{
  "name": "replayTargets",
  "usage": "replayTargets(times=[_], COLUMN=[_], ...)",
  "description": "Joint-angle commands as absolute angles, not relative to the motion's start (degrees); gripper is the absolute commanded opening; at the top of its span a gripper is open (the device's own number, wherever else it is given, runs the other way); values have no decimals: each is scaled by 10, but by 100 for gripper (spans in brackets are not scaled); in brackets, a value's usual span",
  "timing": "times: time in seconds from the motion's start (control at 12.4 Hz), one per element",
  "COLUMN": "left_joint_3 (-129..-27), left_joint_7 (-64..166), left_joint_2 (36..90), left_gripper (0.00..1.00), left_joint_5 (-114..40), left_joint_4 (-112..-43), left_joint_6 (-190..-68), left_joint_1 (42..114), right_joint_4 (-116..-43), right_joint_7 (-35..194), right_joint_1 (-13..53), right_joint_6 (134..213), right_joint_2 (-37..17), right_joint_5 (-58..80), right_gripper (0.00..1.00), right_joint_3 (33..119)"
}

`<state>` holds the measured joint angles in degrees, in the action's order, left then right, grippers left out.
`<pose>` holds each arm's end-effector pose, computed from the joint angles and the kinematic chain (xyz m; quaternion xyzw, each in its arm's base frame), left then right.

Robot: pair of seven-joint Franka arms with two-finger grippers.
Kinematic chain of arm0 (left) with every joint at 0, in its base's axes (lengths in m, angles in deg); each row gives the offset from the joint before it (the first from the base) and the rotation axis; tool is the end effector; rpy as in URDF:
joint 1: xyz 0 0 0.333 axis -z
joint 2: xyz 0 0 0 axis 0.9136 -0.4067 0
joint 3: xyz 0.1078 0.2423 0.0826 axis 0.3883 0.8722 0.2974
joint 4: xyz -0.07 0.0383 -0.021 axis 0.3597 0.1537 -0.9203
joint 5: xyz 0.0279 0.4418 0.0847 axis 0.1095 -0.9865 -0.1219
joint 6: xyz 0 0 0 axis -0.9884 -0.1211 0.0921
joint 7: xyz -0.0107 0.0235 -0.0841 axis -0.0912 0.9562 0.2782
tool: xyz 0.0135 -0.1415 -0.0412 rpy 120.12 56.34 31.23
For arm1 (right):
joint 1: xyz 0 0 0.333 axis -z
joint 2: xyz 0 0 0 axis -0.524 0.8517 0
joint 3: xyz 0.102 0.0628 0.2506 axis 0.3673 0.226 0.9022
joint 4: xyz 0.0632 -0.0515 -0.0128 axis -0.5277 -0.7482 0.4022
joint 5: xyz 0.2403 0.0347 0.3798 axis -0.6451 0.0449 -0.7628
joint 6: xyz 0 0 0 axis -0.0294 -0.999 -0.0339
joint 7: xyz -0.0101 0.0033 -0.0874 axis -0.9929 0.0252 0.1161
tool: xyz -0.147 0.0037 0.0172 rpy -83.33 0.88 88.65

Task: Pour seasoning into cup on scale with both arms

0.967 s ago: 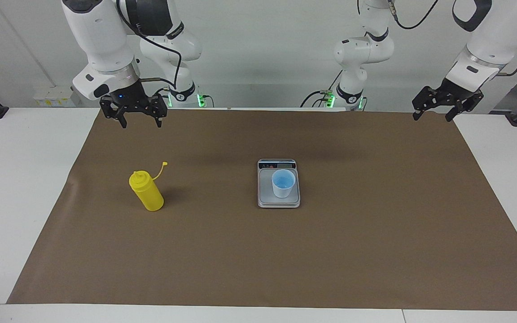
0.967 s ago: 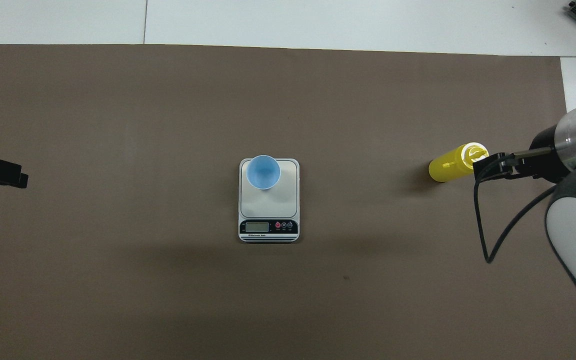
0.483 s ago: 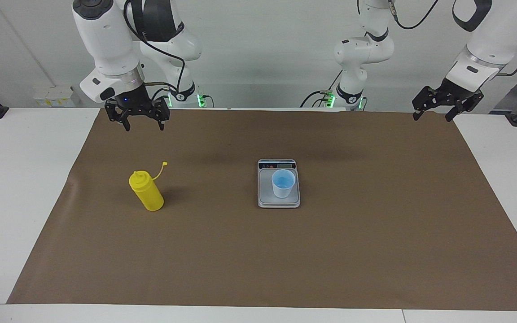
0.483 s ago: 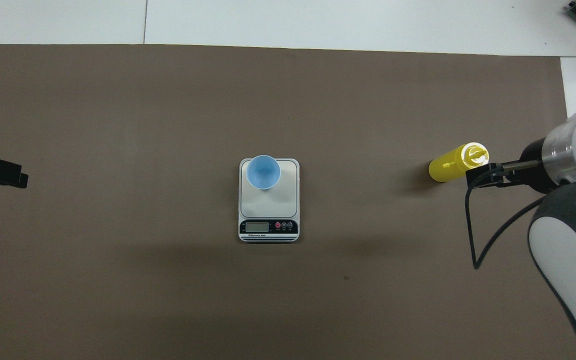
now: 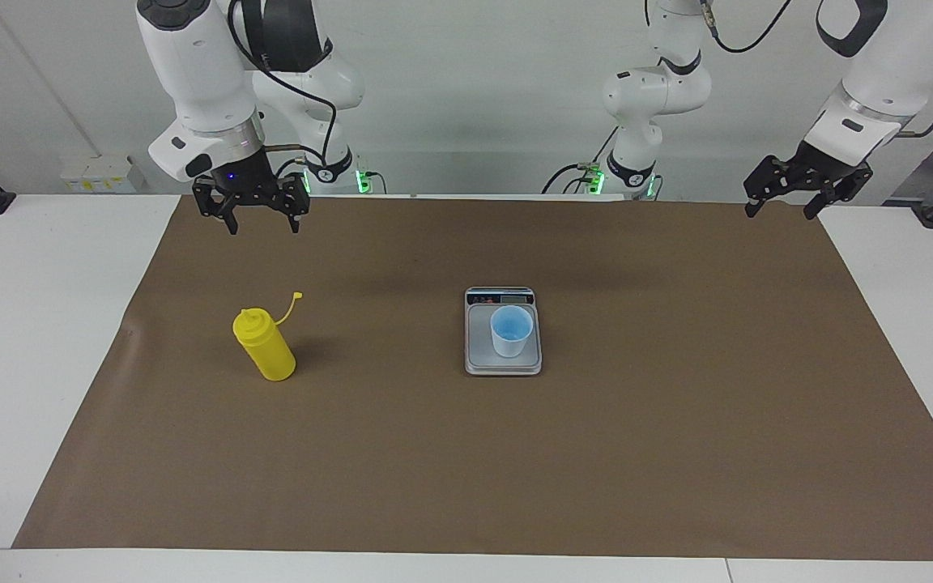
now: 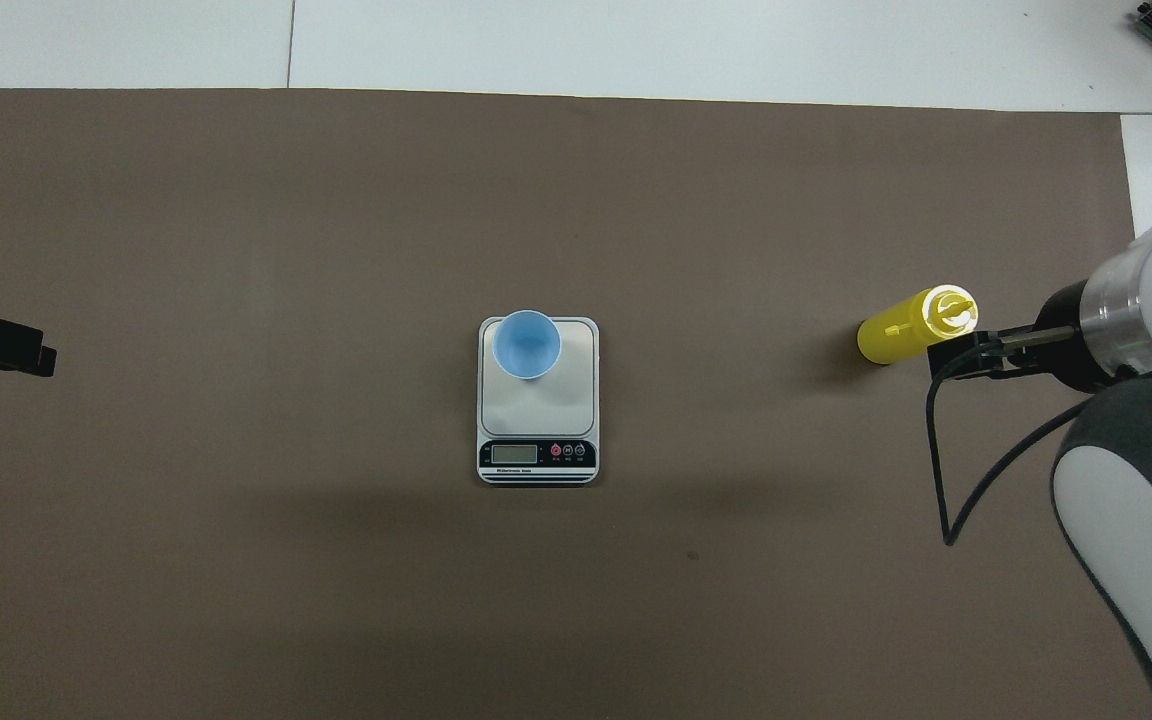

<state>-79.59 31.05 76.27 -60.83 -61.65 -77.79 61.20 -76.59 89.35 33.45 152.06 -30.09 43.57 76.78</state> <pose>0.5890 -0.0082 0.5507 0.9989 -0.0406 -0.0208 0.0143 0.5942 0.0598 0.5047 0.9991 0.0355 -0.0005 0.0238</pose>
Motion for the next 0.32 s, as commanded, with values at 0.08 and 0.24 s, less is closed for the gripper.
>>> replayTargets(times=[0.08,0.24], left_joint_3=[-795,-795], left_joint_7=[317,317], left_joint_2=[771,771], left_gripper=[100,100], left_joint_5=[-608,-608], left_joint_4=[-626,-626], left_joint_6=[-776,-776], left_joint_1=[613,613], right_joint_4=[-781,-781], right_joint_7=[908,907], right_joint_1=[342,342], right_joint_6=[1521,1529], right_joint_2=[-322,-322], right_joint_5=[423,423], right_gripper=[100,100], right_joint_3=[774,774])
